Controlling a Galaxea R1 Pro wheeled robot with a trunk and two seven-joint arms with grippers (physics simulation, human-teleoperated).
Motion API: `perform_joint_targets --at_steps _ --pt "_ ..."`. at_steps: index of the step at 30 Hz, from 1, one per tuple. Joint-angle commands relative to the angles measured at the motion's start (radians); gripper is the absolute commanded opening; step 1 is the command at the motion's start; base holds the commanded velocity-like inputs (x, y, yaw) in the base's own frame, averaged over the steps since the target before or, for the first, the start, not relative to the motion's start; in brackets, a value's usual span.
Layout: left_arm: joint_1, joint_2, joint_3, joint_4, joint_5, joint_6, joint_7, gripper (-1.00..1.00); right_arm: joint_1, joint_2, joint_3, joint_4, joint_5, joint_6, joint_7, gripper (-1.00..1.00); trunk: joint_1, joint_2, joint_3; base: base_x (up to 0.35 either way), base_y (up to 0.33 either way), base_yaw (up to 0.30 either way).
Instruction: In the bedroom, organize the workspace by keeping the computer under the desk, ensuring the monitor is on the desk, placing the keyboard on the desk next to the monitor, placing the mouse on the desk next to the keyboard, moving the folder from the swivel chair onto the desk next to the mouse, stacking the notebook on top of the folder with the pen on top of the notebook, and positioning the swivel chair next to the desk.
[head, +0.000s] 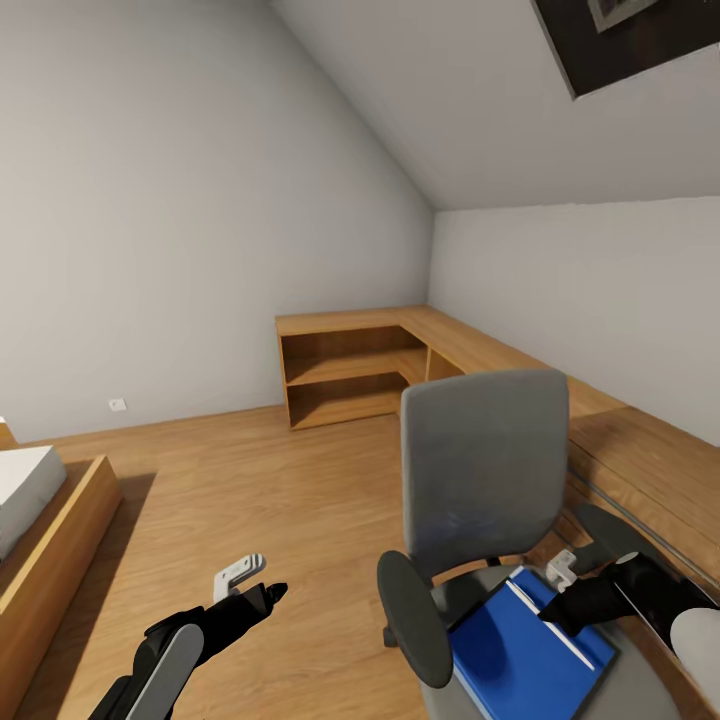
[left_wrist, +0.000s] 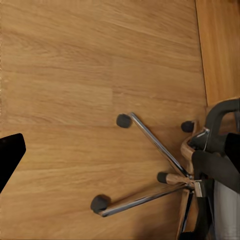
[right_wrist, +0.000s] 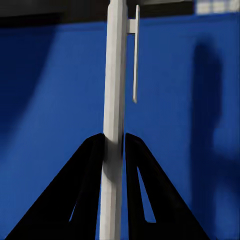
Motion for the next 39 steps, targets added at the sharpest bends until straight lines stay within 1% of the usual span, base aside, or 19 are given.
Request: perform_joint_targets --at_steps 1,8,25,28,31,32,33,34,35,36,38,39 --pt "-0.001 0.001 -0.002 -0.001 0.01 0.001 0.01 1.0 0.0 -0.001 0.008 -0.002 -0.008 0.012 0.006 -1.0 -0.004 0.007 0.002 -0.089 0.0 0.0" --pt "-0.001 0.001 -0.002 -0.001 0.011 0.001 0.01 1.0 0.0 -0.001 0.008 -0.002 -0.008 0.012 0.006 -1.0 -0.031 0.056 0.024 -0.252 0.0 0.0" --pt "-0.001 0.002 0.0 0.0 0.012 0.001 0.008 1.0 0.0 0.005 0.006 -0.005 -0.009 0.012 0.004 -1.0 -0.096 0.175 0.077 -0.334 0.0 0.0" --pt "-0.001 0.003 0.002 0.008 0.013 0.001 0.01 1.0 0.0 0.005 0.0 -0.009 -0.016 0.013 0.005 -1.0 -0.108 0.196 0.087 -0.066 0.0 0.0" --pt "-0.001 0.003 0.002 0.021 0.012 0.001 0.012 1.0 0.0 0.005 -0.003 -0.012 -0.034 0.013 0.006 -1.0 -0.119 0.217 0.096 -0.027 0.0 0.0" --pt "-0.001 0.002 0.002 0.049 0.011 0.001 0.014 1.0 0.0 0.005 -0.023 -0.017 -0.12 0.013 0.013 -1.0 -0.123 0.224 0.099 -0.006 0.0 0.0" --pt "-0.001 0.002 0.002 0.054 0.011 0.001 0.014 1.0 0.0 0.004 -0.027 -0.02 -0.14 0.013 0.018 -1.0 -0.127 0.231 0.102 -0.004 0.0 0.0" --pt "-0.001 0.003 0.002 0.063 0.01 0.001 0.014 1.0 0.0 0.003 -0.033 -0.029 -0.18 0.013 0.033 -1.0 -0.131 0.238 0.106 -0.003 0.0 0.0" --pt "-0.001 0.003 0.003 0.066 0.01 0.001 0.014 1.0 0.0 0.003 -0.035 -0.035 -0.198 0.013 0.043 -1.0 -0.134 0.245 0.109 -0.002 0.0 0.0" --pt "-0.001 0.005 0.004 0.089 0.009 0.0 0.013 1.0 0.0 -0.002 -0.042 -0.072 -0.276 0.022 0.132 -1.0 -0.138 0.252 0.112 0.0 0.0 0.0" --pt "-0.001 0.005 0.005 0.113 0.008 0.0 0.013 1.0 0.0 -0.002 -0.043 -0.08 -0.29 0.04 0.161 -1.0 -0.146 0.266 0.118 0.0 0.0 0.0" --pt "0.0 0.005 0.005 0.117 0.007 0.0 0.013 1.0 0.0 -0.002 -0.044 -0.081 -0.292 0.045 0.165 -1.0 -0.15 0.273 0.121 0.0 0.0 0.0"
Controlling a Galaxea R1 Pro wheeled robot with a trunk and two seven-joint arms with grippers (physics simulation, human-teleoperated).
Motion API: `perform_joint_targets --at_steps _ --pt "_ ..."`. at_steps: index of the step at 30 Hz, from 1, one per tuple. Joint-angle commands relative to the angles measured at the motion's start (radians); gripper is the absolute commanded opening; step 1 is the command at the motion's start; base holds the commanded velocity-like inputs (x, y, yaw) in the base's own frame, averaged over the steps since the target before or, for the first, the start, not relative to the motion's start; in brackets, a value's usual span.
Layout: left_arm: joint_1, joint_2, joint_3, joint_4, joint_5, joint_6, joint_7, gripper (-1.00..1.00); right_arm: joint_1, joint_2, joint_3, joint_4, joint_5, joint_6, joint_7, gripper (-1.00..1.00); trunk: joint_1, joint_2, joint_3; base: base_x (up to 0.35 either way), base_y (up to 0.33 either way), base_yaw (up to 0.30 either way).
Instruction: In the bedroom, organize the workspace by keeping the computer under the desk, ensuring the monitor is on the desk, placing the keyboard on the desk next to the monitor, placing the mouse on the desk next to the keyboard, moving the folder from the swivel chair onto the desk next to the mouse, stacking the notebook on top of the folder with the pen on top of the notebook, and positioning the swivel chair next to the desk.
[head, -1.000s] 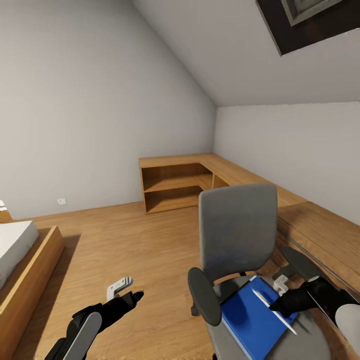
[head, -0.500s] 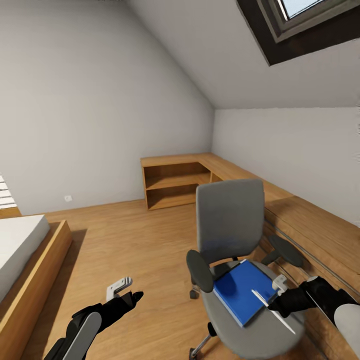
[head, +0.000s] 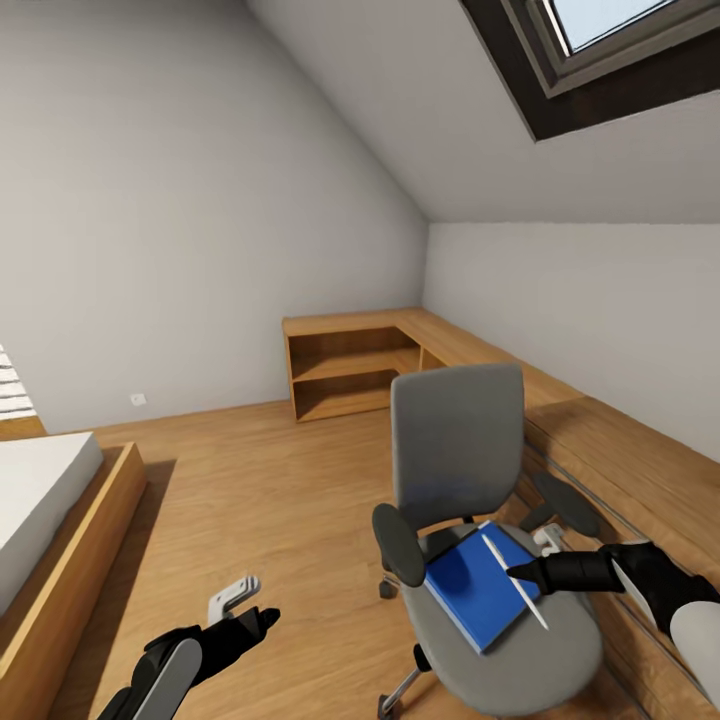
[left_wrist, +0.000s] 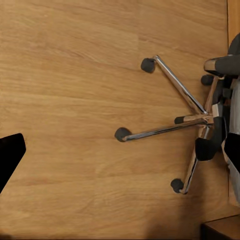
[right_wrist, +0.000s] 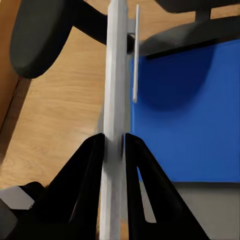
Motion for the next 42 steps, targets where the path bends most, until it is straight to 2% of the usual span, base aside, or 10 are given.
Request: perform_joint_targets --at_steps 1,12,23,32,33,35,38,42 --pt "-0.001 0.001 -0.002 0.002 0.01 0.001 0.01 1.0 0.0 -0.001 0.004 -0.003 -0.005 0.017 0.009 -1.0 -0.004 0.007 0.002 0.0 0.0 0.0" --pt "-0.001 0.0 -0.002 0.02 0.009 -0.011 0.008 1.0 0.0 -0.001 0.003 -0.007 -0.011 0.04 0.048 -1.0 -0.046 0.084 0.037 0.0 0.0 0.0" --pt "-0.001 0.0 -0.003 0.02 0.009 -0.015 0.007 1.0 0.0 -0.004 0.003 -0.008 -0.011 0.054 0.055 -1.0 -0.088 0.161 0.071 0.0 0.0 0.0" --pt "-0.001 -0.005 -0.009 0.02 0.009 -0.015 0.008 1.0 0.0 -0.029 -0.002 -0.008 -0.015 0.073 0.13 -1.0 -0.123 0.224 0.099 0.0 0.0 0.0" --pt "-0.001 -0.007 -0.011 0.02 -0.003 -0.015 0.008 1.0 0.0 -0.042 -0.035 -0.009 -0.021 0.079 0.147 -1.0 -0.127 0.231 0.102 0.0 0.0 0.0" --pt "-0.001 -0.008 -0.011 0.021 -0.022 -0.015 0.008 1.0 0.0 -0.049 -0.067 -0.013 -0.027 0.083 0.163 -1.0 -0.134 0.245 0.109 0.0 0.0 0.0" --pt "-0.001 -0.009 -0.011 0.033 -0.053 -0.015 0.008 1.0 0.0 -0.052 -0.095 -0.037 -0.029 0.102 0.177 -1.0 -0.146 0.266 0.118 0.0 0.0 0.0" --pt "-0.001 -0.011 -0.01 0.048 -0.077 -0.015 0.008 1.0 0.0 -0.054 -0.109 -0.088 -0.031 0.139 0.184 -1.0 -0.161 0.294 0.131 0.0 0.0 0.0"
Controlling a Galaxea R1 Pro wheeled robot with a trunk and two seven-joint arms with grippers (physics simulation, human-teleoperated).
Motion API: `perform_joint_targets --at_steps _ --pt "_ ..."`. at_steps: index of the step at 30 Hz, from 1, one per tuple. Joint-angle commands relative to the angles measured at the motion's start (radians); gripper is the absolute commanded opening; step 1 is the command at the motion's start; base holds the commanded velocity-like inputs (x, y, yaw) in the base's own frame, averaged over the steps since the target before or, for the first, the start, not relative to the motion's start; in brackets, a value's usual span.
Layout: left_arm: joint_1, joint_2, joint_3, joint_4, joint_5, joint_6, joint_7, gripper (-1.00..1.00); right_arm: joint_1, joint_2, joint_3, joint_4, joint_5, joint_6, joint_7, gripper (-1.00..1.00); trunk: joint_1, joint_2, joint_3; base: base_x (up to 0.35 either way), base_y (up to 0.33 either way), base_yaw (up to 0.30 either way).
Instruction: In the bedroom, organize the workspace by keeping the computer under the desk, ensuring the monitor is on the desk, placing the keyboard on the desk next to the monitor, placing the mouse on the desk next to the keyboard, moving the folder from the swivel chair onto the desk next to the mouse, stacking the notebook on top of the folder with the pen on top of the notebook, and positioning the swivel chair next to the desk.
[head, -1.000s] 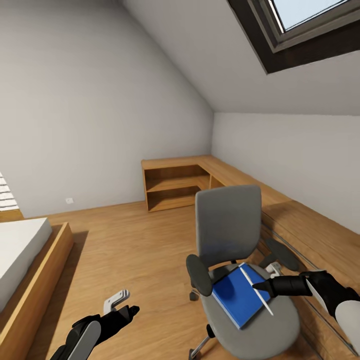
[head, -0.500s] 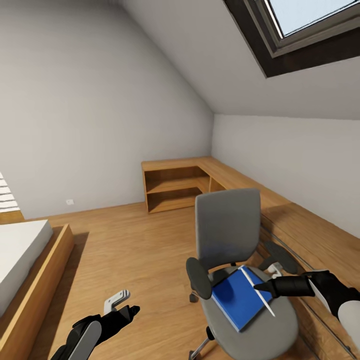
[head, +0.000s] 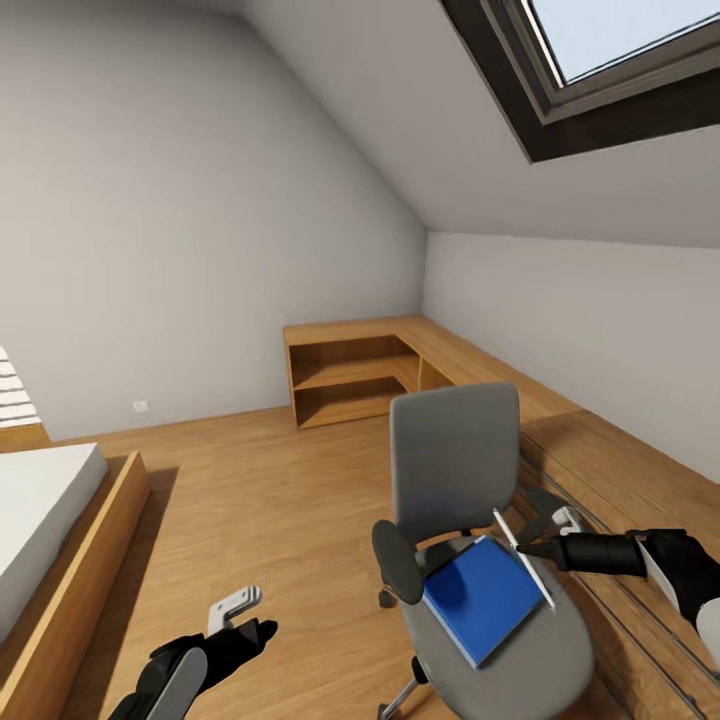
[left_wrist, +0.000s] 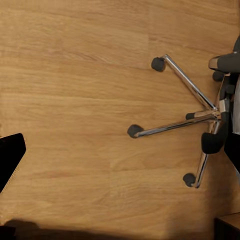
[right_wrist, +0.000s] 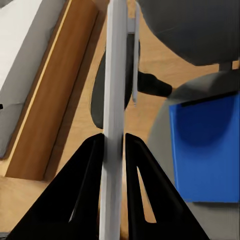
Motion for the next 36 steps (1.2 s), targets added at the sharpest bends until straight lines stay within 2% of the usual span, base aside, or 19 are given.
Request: perform_joint_targets --at_steps 1,5,10,15,20,21,24,25,29,30,31,32,35,36 --pt "-0.001 0.0 -0.003 0.002 0.009 0.001 0.01 1.0 0.0 0.001 -0.008 -0.012 0.008 0.021 0.01 -1.0 -0.004 0.007 0.002 0.0 0.0 0.0" --pt "-0.001 -0.008 -0.003 0.042 0.001 -0.008 0.009 1.0 0.0 0.001 -0.011 -0.08 0.007 0.078 0.012 -1.0 -0.019 0.035 0.015 0.0 0.0 0.0" --pt "-0.001 -0.02 -0.005 0.101 -0.002 -0.067 0.008 1.0 0.001 0.009 -0.012 -0.274 0.007 0.208 0.013 -1.0 -0.038 0.069 0.03 0.0 0.0 0.0" --pt "-0.001 -0.021 -0.008 0.184 -0.004 -0.088 0.007 1.0 0.002 0.012 -0.013 -0.399 0.01 0.295 -0.001 -1.0 -0.058 0.104 0.046 0.0 0.0 0.0" --pt "0.0 -0.022 -0.012 0.271 -0.02 -0.175 0.004 1.0 0.002 0.023 -0.014 -0.502 0.011 0.39 -0.079 -1.0 -0.077 0.139 0.062 0.0 0.0 0.0" --pt "0.0 -0.022 -0.014 0.299 -0.036 -0.216 0.003 1.0 0.002 0.033 -0.015 -0.532 0.011 0.424 -0.13 -1.0 -0.081 0.146 0.065 0.0 0.0 0.0" --pt "-0.001 -0.023 -0.024 0.341 -0.066 -0.271 0.002 1.0 0.003 0.056 -0.019 -0.578 0.009 0.473 -0.215 -1.0 -0.092 0.167 0.074 0.0 0.0 0.0" --pt "-0.001 -0.023 -0.035 0.368 -0.087 -0.301 0.002 1.0 0.004 0.077 -0.024 -0.611 0.009 0.501 -0.27 -1.0 -0.096 0.174 0.077 0.0 0.0 0.0" --pt "-0.001 -0.023 -0.054 0.417 -0.114 -0.351 0.001 1.0 0.012 0.125 -0.061 -0.676 0.011 0.537 -0.385 -1.0 -0.111 0.202 0.09 0.0 0.0 0.0" --pt "-0.001 -0.023 -0.06 0.444 -0.121 -0.374 0.001 1.0 0.022 0.151 -0.088 -0.7 0.013 0.548 -0.458 -1.0 -0.115 0.209 0.093 0.0 0.0 0.0" --pt "-0.001 -0.023 -0.062 0.46 -0.124 -0.386 0.001 1.0 0.027 0.163 -0.102 -0.71 0.014 0.552 -0.5 -1.0 -0.119 0.216 0.096 0.0 0.0 0.0" --pt "-0.001 -0.023 -0.067 0.494 -0.128 -0.412 0.0 1.0 0.038 0.188 -0.131 -0.729 0.016 0.556 -0.601 -1.0 -0.123 0.223 0.099 0.0 0.0 0.0" --pt "-0.001 -0.023 -0.071 0.546 -0.135 -0.458 0.0 1.0 0.053 0.22 -0.171 -0.756 0.015 0.556 -0.775 -1.0 -0.134 0.244 0.109 0.0 0.0 0.0" --pt "-0.001 -0.022 -0.072 0.574 -0.137 -0.488 0.0 1.0 0.062 0.24 -0.191 -0.77 0.013 0.55 -0.888 -1.0 -0.138 0.251 0.112 0.0 0.0 0.0"
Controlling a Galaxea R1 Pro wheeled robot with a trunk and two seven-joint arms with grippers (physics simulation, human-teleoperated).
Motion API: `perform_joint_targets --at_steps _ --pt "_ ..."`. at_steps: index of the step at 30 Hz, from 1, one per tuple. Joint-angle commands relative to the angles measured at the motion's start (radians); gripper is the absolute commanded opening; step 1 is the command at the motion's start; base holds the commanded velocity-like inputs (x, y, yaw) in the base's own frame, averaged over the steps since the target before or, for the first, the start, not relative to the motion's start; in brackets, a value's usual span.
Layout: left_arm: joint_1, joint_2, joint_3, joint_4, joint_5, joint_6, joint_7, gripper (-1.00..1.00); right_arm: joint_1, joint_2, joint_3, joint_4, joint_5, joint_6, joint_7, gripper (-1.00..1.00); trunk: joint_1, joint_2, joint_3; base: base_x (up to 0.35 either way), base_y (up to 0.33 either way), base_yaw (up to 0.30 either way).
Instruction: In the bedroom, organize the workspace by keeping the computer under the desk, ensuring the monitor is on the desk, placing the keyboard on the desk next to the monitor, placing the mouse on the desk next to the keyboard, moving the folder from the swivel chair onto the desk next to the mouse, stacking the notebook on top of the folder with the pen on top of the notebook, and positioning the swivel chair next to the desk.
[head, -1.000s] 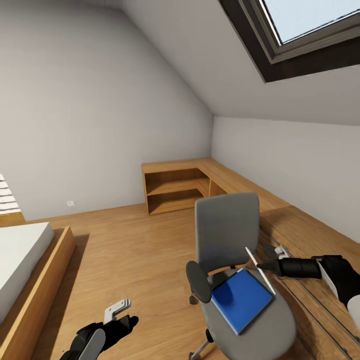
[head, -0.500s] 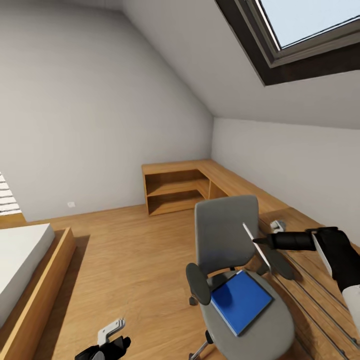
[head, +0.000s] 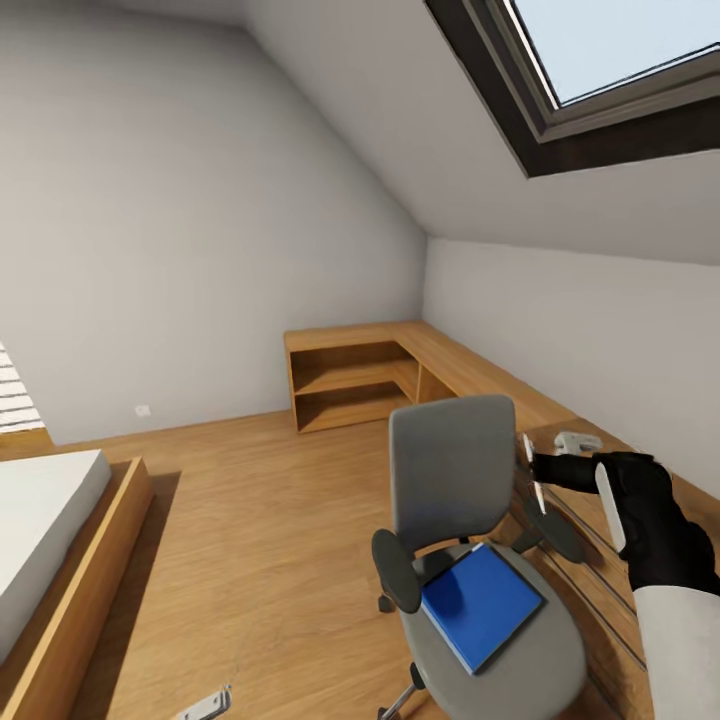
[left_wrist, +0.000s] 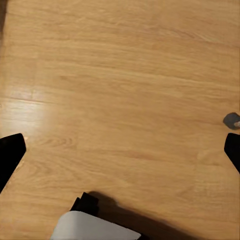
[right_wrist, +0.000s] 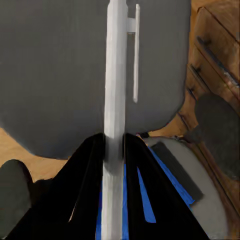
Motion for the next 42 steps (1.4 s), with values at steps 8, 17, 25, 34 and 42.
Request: perform_joint_targets --at_steps 8,17,25,34,42 --pt "0.0 0.002 -0.012 0.047 0.003 -0.059 0.01 1.0 0.057 0.052 -0.051 -0.107 0.0 -0.041 -0.245 -1.0 -0.031 0.055 0.024 0.0 0.0 0.0" --pt "-0.001 0.001 -0.069 0.079 -0.004 -0.07 0.011 1.0 0.172 0.071 -0.11 -0.271 0.0 -0.016 -0.276 -1.0 -0.065 0.118 0.052 0.0 0.0 -0.137" --pt "-0.001 -0.001 -0.075 0.082 -0.005 -0.071 0.011 1.0 0.18 0.105 -0.116 -0.275 0.0 -0.008 -0.278 -1.0 -0.096 0.174 0.077 0.0 0.0 -0.257" --pt "0.0 -0.002 -0.076 0.085 -0.004 -0.071 0.011 1.0 0.18 0.11 -0.154 -0.272 0.001 -0.006 -0.282 -1.0 -0.13 0.237 0.105 0.0 0.0 -0.288" --pt "-0.001 -0.002 -0.078 0.349 -0.018 -0.263 0.008 1.0 0.18 0.11 -0.227 -0.26 0.003 -0.006 -0.284 -1.0 -0.134 0.244 0.108 0.0 0.0 -0.295"
